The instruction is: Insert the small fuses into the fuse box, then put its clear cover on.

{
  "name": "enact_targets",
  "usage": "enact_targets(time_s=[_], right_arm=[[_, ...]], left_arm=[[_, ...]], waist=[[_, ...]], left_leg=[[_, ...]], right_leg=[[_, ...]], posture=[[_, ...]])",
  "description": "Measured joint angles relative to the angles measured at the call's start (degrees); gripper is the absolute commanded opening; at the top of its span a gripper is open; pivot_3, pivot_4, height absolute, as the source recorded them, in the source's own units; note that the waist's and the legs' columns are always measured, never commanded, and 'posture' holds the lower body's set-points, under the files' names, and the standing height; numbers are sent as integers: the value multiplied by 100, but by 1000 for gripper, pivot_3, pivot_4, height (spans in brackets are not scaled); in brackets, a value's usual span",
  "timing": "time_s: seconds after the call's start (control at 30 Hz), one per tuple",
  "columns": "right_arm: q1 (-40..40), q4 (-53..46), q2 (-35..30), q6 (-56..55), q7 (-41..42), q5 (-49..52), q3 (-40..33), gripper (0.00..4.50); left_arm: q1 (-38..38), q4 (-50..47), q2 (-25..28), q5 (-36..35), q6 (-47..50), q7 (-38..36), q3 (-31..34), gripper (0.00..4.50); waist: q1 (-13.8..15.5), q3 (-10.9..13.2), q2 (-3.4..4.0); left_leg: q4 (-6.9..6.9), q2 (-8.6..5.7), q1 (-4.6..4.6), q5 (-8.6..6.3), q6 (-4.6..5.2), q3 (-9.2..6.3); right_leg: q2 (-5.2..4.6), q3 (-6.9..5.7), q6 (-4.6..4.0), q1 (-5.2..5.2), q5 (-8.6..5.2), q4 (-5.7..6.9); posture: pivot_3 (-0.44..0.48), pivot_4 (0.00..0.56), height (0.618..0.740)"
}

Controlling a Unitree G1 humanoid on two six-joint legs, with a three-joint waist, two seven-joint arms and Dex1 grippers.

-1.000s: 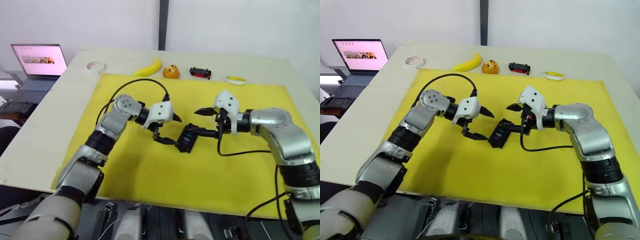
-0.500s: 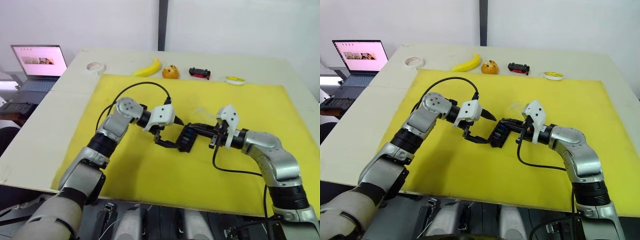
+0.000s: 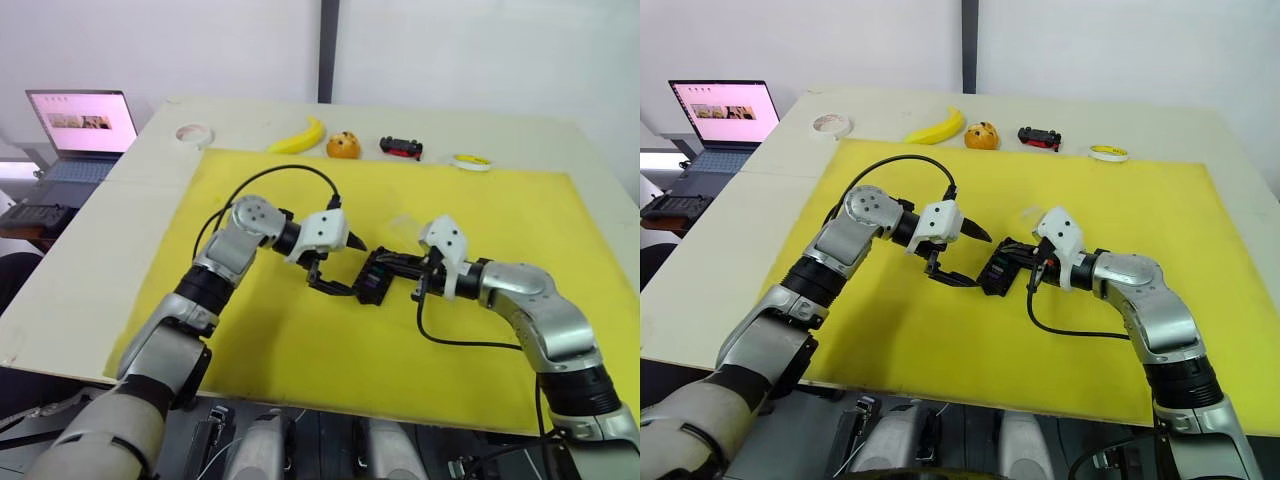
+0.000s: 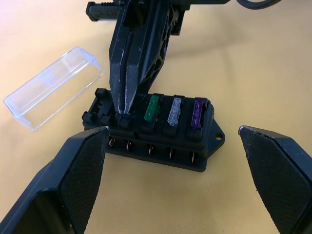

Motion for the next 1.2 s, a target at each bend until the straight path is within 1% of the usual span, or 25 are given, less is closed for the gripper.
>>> enact_targets(time_s=[0.07,0.13,0.23,0.3,0.33,0.4,0.43,0.5,0.57,0.63,0.67,0.7,0.77,0.83,1.0,1.07,1.17,1.2], right_arm=[[0,-80,77,218,-63,215,-114,56],[0,-306,99,435,-140,481,-340,56],[94,-862,-241,633,-247,721,-920,56],[485,-1232,-516,753,-285,907,-1448,56],[670,-1302,-606,821,-285,967,-1624,56],[1145,-1379,-784,886,-231,1058,-2021,650],[1476,-1408,-913,894,-157,1089,-2274,1004],[2046,-1335,-1141,891,-36,1084,-2844,1948],[2504,-1306,-1285,745,135,1025,-3245,2837],[3059,-1209,-1411,529,341,910,-3703,3820],[3197,-1106,-1424,462,398,873,-3856,4333],[3285,-1014,-1435,387,441,831,-3974,4432],[3404,-906,-1459,235,492,790,-4155,4432],[3436,-886,-1461,173,491,791,-4257,4432],[3351,-1075,-1457,338,336,934,-4299,4432],[3197,-1310,-1457,497,235,1104,-4229,4432],[2769,-1763,-1455,760,40,1441,-3838,4432],[2670,-1880,-1454,822,-4,1524,-3723,4432]], left_arm=[[15,-46,40,-12,45,28,32,4500],[119,-327,161,-102,258,79,158,4500],[516,-1139,489,-433,928,267,561,4500],[1028,-1989,828,-787,1658,524,981,4500],[1224,-2250,962,-911,1927,619,1138,4500],[1721,-2876,1230,-1241,2572,875,1542,4500],[2096,-3295,1422,-1466,2904,997,1808,4500],[2739,-3799,1839,-1840,3528,1218,2385,4500],[3260,-4136,2166,-2125,3919,1352,2905,4500],[3962,-4260,2646,-2279,4171,1423,3561,4500],[4165,-4214,2760,-2282,4230,1478,3811,4500],[4330,-4176,2835,-2307,4251,1539,4031,4500],[4601,-4047,2970,-2370,4235,1629,4360,4500],[4794,-3935,3117,-2376,4160,1628,4500,4500],[4795,-3927,3249,-2544,4266,1632,4453,4500],[4454,-4049,3247,-2776,4632,1733,4235,4500],[3366,-4250,3072,-3263,5895,2227,3669,4500],[3126,-4309,3006,-3404,6176,2327,3558,4500]], waist=[[0,1,0],[-13,2,3],[-24,2,2],[-19,1,2],[-19,1,2],[-13,1,3],[-16,1,4],[-20,1,4],[-22,0,5],[-42,0,5],[-41,0,6],[-32,0,6],[-25,0,6],[-14,0,5],[12,-1,6],[18,-1,6],[11,-1,5],[8,-1,5]], left_leg=[[0,0,-1,0,0,0],[-1,1,-2,0,0,1],[-4,5,-2,-1,1,-3],[-6,6,-2,-2,2,-6],[-6,6,-2,-3,2,-6],[-5,6,-2,-2,2,-4],[-6,7,-2,-3,2,-4],[-6,8,0,-3,1,-4],[-7,10,7,-3,1,-4],[-11,11,11,-4,1,-4],[-11,12,14,-4,1,-3],[-11,12,15,-4,0,-2],[-11,10,21,-4,-1,0],[-11,9,21,-4,-1,0],[-12,8,15,-6,-4,-3],[-12,9,14,-6,-5,-6],[-11,6,11,-4,-7,-9],[-12,5,8,-5,-6,-9]], right_leg=[[0,0,0,-1,0,0],[-1,4,0,-6,0,1],[-1,5,0,-7,0,2],[-3,5,0,-6,0,2],[-4,5,0,-5,0,2],[-7,7,0,-4,0,0],[-13,7,-1,-4,-1,0],[-19,9,-1,-3,-1,-1],[-19,8,-2,2,-2,-1],[-19,9,-3,4,-3,-1],[-19,8,-4,9,-3,-5],[-21,7,-5,12,-3,-7],[-29,7,-19,19,-11,-7],[-34,8,-23,21,-13,-9],[-44,10,-24,19,-13,-17],[-45,10,-24,18,-13,-16],[-45,8,-16,17,-8,-16],[-44,7,-6,14,-2,-17]], posture=[[0,150,740],[0,150,740],[0,150,740],[0,150,740],[0,150,740],[0,150,740],[0,150,740],[0,150,740],[0,150,740],[0,150,740],[0,150,740],[0,150,740],[0,150,740],[0,150,740],[0,150,740],[0,150,740],[0,150,740],[0,150,740]])
